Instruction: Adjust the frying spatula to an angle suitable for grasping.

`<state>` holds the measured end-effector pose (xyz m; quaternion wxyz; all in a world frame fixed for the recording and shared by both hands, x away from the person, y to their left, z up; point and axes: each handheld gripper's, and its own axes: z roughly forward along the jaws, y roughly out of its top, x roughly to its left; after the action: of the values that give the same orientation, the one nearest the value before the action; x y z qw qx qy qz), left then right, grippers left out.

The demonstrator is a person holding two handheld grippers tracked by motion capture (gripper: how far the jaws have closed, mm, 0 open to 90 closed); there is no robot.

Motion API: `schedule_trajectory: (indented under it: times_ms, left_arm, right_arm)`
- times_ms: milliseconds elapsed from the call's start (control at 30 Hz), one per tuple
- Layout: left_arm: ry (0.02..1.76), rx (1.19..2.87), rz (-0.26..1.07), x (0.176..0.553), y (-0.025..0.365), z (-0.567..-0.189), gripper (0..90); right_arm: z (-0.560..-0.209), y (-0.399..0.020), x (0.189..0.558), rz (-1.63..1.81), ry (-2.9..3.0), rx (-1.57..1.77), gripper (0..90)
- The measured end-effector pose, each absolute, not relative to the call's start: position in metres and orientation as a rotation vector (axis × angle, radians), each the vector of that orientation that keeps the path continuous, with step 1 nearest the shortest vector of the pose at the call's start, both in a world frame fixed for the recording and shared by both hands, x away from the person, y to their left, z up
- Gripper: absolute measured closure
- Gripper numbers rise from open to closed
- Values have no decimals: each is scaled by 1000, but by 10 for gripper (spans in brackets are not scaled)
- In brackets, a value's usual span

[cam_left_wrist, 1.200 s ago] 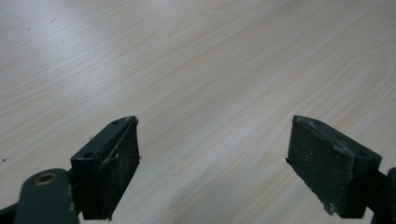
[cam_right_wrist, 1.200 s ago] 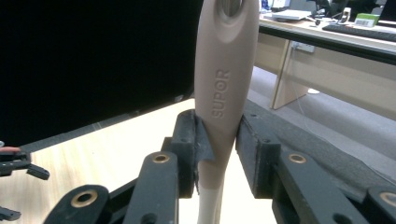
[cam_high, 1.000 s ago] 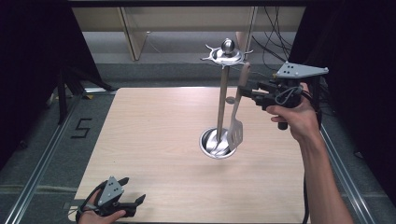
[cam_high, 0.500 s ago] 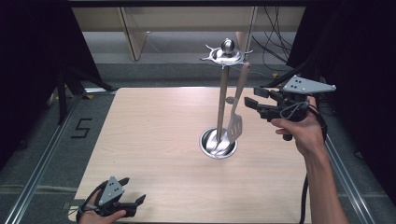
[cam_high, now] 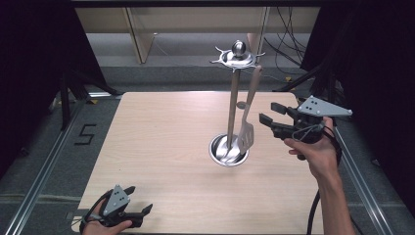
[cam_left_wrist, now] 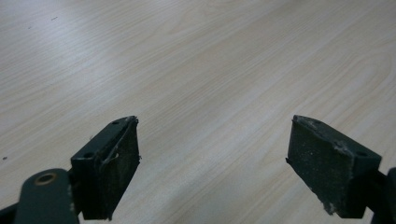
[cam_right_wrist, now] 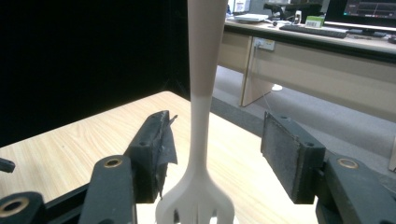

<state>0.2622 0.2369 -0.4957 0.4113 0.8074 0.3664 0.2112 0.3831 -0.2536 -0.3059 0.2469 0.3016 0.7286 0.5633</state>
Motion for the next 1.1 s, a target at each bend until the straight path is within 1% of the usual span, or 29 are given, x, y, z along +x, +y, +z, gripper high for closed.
schedule_trajectory:
  times_ms: [167, 233, 300, 400, 567, 833, 933, 1000, 1033, 1100]
  left_arm:
    - [926, 2018, 531, 262, 236, -496, 161]
    - [923, 2038, 525, 262, 237, -496, 161]
    - [938, 2030, 518, 262, 236, -496, 161]
    - [919, 2027, 542, 262, 237, -496, 161]
    - [928, 2032, 535, 262, 236, -496, 161]
    - [944, 2018, 528, 262, 234, -497, 161]
    - [901, 2075, 553, 263, 237, -494, 161]
    - [903, 2088, 562, 264, 237, -494, 161]
    - [928, 2064, 539, 263, 236, -495, 161]
    - [927, 2069, 533, 263, 236, -495, 161]
  right_arm:
    - [-314, -259, 381, 1538, 1975, 835, 405]
    - [-320, -260, 378, 1544, 1978, 851, 399]
    - [-325, -260, 378, 1530, 1994, 877, 373]
    - [-330, -260, 381, 1518, 1981, 858, 359]
    - [-340, -260, 380, 1509, 1993, 898, 337]
    - [-354, -263, 379, 1487, 2041, 916, 326]
    - [-360, -264, 379, 1486, 2062, 934, 324]
    - [-364, -266, 381, 1481, 2062, 925, 322]
    - [-369, -266, 379, 1476, 2075, 969, 321]
    - [-371, -267, 380, 1464, 2075, 947, 321]
